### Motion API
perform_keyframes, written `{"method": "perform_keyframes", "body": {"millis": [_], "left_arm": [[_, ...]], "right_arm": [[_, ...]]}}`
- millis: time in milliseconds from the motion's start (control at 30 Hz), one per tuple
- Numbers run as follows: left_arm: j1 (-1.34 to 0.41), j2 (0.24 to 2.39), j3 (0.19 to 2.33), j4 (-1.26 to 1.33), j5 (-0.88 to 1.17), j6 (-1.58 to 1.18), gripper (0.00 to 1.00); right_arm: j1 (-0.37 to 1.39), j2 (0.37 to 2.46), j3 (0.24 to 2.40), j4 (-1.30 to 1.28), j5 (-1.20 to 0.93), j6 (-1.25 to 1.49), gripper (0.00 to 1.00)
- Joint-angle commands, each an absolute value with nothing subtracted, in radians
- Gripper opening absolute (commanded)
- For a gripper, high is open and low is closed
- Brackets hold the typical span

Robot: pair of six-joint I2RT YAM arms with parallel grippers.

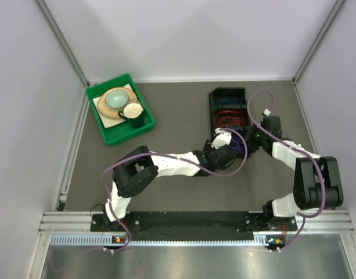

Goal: Untangle the cables

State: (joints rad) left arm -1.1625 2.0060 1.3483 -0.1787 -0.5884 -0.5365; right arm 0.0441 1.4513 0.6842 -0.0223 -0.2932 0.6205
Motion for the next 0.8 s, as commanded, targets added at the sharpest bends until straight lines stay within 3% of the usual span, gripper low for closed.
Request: {"method": "perform_keyframes", "body": {"millis": [0, 100, 367, 767], "left_arm": [[-1.144, 1.994, 1.362, -0.135, -0.584, -0.549, 0.55], [-1.144, 1.991, 1.361, -0.137, -0.58, -0.543, 0.47], [-1.144, 1.977, 1.361, -0.152, -0.597, -0.526, 0.0], [-1.143, 1.884, 1.371, -0.233, -0.675, -0.45, 0.0]], "right_arm": [[0.051, 1.454, 0.71, -0.015, -0.287, 0.618, 0.0], [0.052, 1.451, 0.71, -0.017, -0.285, 0.618, 0.0], [0.051, 1.448, 0.712, -0.02, -0.284, 0.618, 0.0], [0.052, 1.436, 0.713, -0.025, -0.287, 0.618, 0.0]]}}
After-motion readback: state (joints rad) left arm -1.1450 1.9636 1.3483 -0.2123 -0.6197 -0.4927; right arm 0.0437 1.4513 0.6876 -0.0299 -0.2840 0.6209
